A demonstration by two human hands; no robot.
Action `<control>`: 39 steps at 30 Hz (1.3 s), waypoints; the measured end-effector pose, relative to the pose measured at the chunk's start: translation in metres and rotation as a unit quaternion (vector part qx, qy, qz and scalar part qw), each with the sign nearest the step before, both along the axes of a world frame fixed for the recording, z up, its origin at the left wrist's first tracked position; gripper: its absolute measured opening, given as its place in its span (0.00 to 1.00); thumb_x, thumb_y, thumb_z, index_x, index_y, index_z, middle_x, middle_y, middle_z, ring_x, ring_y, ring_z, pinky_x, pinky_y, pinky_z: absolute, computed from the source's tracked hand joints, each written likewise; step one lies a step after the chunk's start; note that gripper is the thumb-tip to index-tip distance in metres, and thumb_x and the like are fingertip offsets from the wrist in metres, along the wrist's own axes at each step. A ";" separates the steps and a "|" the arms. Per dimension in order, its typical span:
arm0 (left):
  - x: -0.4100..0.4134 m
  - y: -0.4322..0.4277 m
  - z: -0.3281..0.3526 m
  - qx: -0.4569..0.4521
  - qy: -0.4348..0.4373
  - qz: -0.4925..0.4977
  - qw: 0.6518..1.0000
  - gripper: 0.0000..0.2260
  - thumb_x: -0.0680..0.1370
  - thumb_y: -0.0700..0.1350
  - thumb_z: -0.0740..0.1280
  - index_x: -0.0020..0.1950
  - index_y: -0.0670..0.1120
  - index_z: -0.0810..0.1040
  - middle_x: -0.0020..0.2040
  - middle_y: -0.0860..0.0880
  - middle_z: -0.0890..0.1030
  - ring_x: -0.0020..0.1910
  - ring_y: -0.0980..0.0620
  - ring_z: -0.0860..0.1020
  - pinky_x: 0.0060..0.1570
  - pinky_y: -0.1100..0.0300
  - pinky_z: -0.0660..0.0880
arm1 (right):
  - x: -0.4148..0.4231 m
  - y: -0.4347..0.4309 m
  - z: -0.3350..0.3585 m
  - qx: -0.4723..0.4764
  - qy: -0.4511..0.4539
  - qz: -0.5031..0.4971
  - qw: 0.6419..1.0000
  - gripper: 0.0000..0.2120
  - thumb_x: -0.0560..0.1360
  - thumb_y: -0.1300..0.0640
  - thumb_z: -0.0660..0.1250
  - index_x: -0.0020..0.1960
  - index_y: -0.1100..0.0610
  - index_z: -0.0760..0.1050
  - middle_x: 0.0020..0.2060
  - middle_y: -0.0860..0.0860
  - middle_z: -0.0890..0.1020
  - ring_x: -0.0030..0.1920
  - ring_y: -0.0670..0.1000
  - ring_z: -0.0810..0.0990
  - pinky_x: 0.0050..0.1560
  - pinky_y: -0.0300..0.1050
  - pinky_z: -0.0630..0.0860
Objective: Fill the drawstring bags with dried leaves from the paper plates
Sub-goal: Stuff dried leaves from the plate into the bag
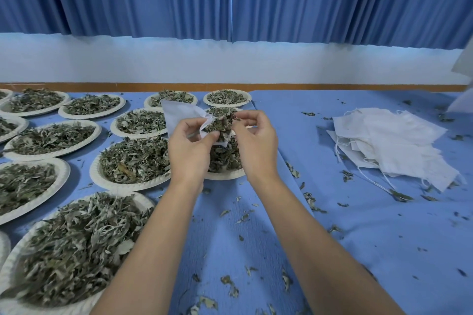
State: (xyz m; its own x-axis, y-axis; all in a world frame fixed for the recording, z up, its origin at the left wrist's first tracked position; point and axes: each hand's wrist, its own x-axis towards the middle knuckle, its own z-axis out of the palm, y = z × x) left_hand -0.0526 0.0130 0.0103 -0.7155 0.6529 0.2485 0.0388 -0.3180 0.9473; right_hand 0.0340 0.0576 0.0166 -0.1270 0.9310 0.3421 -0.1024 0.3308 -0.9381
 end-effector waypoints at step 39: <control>-0.009 -0.014 -0.002 -0.035 -0.009 0.006 0.999 0.14 0.71 0.36 0.74 0.40 0.48 0.70 0.43 0.53 0.73 0.47 0.48 0.76 0.54 0.48 0.78 | -0.005 -0.007 -0.002 -0.014 -0.048 0.022 0.998 0.10 0.75 0.63 0.67 0.43 0.49 0.82 0.36 0.45 0.83 0.38 0.45 0.84 0.44 0.37 0.80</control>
